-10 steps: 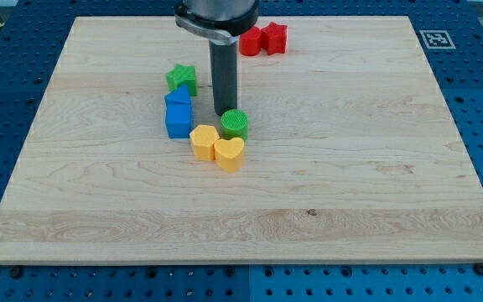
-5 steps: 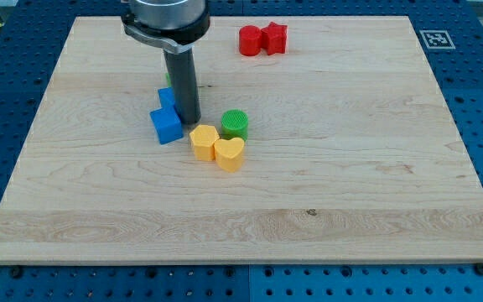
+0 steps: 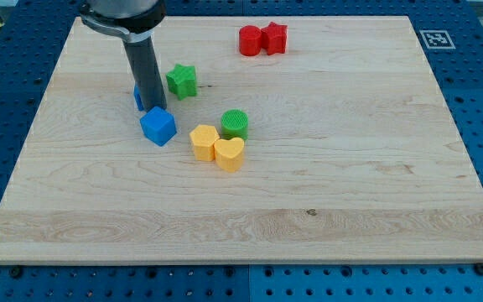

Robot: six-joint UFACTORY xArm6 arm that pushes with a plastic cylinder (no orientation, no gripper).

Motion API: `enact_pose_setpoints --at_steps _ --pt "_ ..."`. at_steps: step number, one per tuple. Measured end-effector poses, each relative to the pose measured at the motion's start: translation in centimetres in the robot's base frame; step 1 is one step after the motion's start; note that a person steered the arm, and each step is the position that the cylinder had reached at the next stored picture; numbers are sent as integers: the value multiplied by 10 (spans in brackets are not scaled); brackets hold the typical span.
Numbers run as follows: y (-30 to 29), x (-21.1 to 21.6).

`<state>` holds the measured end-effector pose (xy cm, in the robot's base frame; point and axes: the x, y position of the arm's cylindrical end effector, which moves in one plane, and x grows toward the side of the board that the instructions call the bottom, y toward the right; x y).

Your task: Separate the triangle from the blue cube

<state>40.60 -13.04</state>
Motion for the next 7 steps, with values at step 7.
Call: enact_pose_setpoints --at_steps 7 --pt "-32 -21"
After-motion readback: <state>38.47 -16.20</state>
